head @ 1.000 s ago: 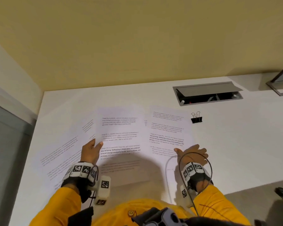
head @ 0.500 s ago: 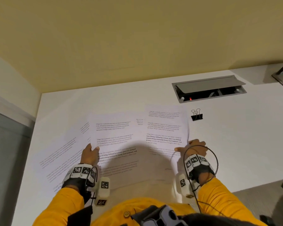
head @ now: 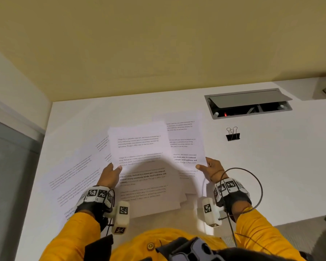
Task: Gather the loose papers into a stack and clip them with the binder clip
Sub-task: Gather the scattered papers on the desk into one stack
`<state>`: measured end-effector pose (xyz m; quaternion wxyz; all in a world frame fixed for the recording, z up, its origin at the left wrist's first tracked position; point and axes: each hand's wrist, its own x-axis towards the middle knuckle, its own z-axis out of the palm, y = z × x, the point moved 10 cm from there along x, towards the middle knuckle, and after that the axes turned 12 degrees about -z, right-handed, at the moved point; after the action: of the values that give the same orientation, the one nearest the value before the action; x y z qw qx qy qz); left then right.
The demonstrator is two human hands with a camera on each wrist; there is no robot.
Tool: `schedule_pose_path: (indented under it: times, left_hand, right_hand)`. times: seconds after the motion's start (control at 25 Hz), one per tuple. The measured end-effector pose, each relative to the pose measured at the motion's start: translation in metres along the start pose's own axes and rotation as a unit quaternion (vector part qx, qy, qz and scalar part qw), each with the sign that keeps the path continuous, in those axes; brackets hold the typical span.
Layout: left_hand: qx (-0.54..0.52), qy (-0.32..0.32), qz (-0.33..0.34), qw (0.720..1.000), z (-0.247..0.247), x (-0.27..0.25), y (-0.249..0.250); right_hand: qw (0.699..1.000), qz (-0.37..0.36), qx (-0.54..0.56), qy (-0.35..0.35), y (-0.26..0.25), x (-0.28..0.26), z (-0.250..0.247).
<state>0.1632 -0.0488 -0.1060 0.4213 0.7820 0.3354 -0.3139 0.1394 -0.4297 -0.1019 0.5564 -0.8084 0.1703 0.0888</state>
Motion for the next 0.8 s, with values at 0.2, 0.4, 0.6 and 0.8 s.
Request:
schedule_pose_path:
  times: [0.2, 0.4, 0.6, 0.8]
  left_hand:
    - [-0.018, 0.001, 0.05, 0.999, 0.021, -0.003, 0.022]
    - [0.04, -0.028, 0.09, 0.995, 0.04, -0.019, 0.036]
    - [0.018, 0.064, 0.056, 0.996, -0.01, -0.018, 0.001]
    - [-0.028, 0.23, -0.052, 0.971, -0.091, -0.023, -0.08]
  right_hand:
    - [0.997, 0.068, -0.014, -0.035, -0.01, -0.003, 0.028]
    - [0.996, 0.038, -0.05, -0.061, -0.025, 0.003, 0.053]
    - [0.996, 0.041, -0.079, -0.009, -0.029, 0.004, 0.049]
    - [0.999, 0.013, 0.033, 0.007, -0.047, -0.009, 0.039]
